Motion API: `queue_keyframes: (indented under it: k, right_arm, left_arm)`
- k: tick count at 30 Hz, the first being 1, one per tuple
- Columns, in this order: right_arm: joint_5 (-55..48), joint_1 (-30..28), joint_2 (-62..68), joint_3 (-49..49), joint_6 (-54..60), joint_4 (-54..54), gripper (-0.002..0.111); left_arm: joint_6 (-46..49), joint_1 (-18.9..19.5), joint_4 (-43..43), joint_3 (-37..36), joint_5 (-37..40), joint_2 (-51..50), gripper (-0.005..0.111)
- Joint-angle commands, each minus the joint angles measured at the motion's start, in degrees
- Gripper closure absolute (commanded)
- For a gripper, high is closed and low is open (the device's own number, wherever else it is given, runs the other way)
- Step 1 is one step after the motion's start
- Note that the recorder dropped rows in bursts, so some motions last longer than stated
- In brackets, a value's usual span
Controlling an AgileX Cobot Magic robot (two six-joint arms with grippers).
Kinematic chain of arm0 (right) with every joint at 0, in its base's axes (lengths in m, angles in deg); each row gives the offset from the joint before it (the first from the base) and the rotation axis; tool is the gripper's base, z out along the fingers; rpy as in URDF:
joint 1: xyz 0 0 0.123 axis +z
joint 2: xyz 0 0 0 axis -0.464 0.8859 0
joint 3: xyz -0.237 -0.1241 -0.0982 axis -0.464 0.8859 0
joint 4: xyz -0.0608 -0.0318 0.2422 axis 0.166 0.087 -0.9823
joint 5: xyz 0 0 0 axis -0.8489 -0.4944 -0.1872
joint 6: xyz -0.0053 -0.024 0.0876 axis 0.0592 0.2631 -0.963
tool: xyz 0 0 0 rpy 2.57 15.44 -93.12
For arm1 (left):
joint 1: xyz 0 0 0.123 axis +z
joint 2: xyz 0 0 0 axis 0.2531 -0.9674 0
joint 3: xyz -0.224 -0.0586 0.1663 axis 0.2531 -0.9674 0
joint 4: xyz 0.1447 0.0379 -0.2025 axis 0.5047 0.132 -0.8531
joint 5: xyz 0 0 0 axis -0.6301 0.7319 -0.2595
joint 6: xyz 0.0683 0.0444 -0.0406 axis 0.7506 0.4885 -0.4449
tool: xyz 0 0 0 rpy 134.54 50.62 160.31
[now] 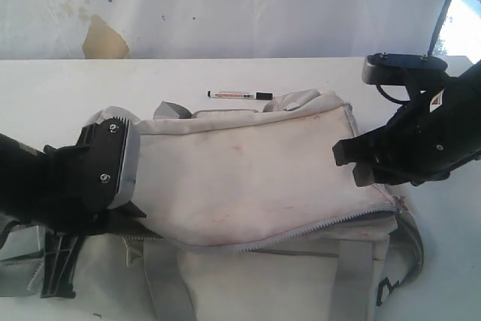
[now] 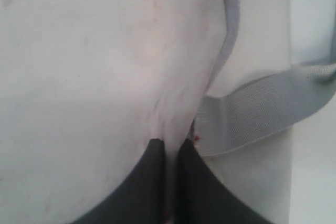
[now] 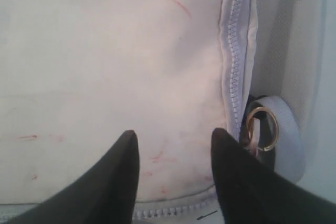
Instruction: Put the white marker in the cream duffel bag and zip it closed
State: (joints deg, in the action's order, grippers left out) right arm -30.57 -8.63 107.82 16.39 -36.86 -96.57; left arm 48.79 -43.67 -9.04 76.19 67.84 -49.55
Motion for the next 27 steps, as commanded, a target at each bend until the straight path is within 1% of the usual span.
queue_keyframes:
  k: [1,5,8,13,18,20,24,27]
  right_arm:
    - [-3.4,-0.2,-0.5,-4.3,0.8,-0.3,0.067]
    - [-4.1,-0.2,0.0,-8.9,1.5,-0.4,0.067]
    - [-5.3,-0.2,2.1,-12.6,3.7,-1.0,0.067]
    - [-9.1,-0.2,9.4,-19.7,9.6,-3.1,0.067]
    - [-10.1,-1.3,18.0,-29.5,11.6,-4.0,0.067]
    - [-11.9,-2.5,21.5,-33.9,13.2,-7.2,0.067]
    - [-17.3,-5.7,28.7,-43.0,21.5,-16.7,0.067]
    - [-19.3,-7.8,34.3,-49.3,25.5,-21.8,0.067]
  left_arm:
    - [-4.7,-0.2,-5.0,1.6,-3.7,1.4,0.107]
    - [-11.7,-0.2,-5.1,2.4,-9.6,1.6,0.107]
    - [-15.5,-0.2,-5.1,2.4,-12.3,1.6,0.107]
    - [-15.7,-0.2,-5.1,2.4,-11.9,1.6,0.107]
    - [-16.8,-0.2,-5.2,2.3,-11.4,1.6,0.107]
    - [-16.8,-0.2,-5.4,2.3,-11.4,1.6,0.107]
    - [-16.8,-0.2,-5.9,2.3,-11.4,1.6,0.107]
    - [-16.8,-0.2,-6.1,2.3,-11.4,1.6,0.107]
